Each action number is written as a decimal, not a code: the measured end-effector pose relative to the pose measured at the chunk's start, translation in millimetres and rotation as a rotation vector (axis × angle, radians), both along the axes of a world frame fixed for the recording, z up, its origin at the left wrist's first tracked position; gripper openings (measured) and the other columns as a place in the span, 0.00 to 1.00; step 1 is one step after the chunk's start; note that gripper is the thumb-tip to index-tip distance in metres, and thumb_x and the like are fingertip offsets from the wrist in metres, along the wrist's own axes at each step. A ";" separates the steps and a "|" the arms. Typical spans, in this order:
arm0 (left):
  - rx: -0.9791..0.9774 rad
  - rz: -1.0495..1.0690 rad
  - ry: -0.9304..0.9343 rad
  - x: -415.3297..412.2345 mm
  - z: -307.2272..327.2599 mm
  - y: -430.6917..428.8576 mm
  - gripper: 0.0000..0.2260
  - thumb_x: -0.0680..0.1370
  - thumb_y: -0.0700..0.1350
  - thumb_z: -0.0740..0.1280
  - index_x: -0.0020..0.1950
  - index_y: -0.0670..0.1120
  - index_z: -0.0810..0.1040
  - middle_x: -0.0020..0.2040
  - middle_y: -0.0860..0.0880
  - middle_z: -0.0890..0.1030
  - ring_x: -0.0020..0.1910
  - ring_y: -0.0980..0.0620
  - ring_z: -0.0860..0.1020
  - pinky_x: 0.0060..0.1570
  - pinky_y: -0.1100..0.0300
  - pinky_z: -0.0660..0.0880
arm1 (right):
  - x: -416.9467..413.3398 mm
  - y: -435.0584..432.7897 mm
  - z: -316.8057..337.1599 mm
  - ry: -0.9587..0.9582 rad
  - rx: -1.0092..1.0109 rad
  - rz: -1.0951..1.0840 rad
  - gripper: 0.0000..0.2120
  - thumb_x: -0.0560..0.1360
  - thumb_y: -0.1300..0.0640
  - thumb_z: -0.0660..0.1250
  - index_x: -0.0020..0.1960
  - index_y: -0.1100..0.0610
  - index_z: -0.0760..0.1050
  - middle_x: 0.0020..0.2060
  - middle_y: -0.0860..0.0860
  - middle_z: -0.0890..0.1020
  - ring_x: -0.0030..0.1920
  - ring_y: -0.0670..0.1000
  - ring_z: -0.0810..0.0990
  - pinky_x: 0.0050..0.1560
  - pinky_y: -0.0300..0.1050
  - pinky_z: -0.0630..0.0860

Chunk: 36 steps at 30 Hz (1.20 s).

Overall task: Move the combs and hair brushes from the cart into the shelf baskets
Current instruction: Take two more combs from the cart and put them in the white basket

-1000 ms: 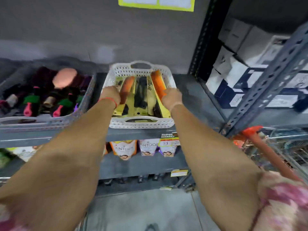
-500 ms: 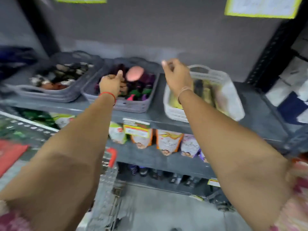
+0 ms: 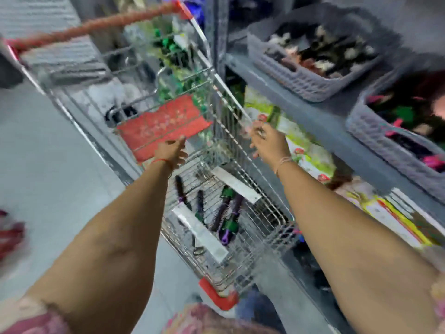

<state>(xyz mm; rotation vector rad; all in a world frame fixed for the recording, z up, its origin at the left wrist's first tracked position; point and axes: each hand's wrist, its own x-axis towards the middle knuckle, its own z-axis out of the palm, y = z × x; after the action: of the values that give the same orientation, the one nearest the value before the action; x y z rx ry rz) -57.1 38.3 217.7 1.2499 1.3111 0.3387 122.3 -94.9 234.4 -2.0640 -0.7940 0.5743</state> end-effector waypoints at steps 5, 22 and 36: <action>-0.084 0.193 0.117 -21.3 -87.1 3.9 0.14 0.80 0.50 0.59 0.35 0.47 0.68 0.32 0.44 0.74 0.18 0.59 0.74 0.27 0.64 0.68 | 19.0 37.5 -85.4 0.081 -0.294 0.278 0.19 0.74 0.46 0.63 0.61 0.56 0.73 0.54 0.59 0.81 0.55 0.59 0.78 0.52 0.49 0.75; -0.265 0.351 0.860 18.5 -255.7 -90.9 0.33 0.71 0.50 0.70 0.70 0.35 0.63 0.67 0.34 0.70 0.67 0.37 0.69 0.66 0.50 0.67 | 41.5 7.7 -268.5 -0.105 -0.757 0.732 0.38 0.72 0.66 0.66 0.75 0.58 0.49 0.75 0.58 0.56 0.72 0.59 0.62 0.73 0.52 0.59; -0.258 0.553 -0.227 26.8 -150.4 -17.2 0.15 0.74 0.27 0.60 0.37 0.47 0.72 0.23 0.55 0.79 0.31 0.50 0.73 0.34 0.59 0.71 | 6.4 1.7 -164.4 -0.141 -0.279 0.101 0.14 0.74 0.65 0.62 0.57 0.53 0.75 0.47 0.60 0.83 0.46 0.58 0.80 0.38 0.42 0.68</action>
<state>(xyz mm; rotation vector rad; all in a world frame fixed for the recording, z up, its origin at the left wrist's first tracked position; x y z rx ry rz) -30.3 21.1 67.3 0.5986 1.4338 0.6577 128.7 -93.2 70.0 -2.3500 -0.9483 0.6296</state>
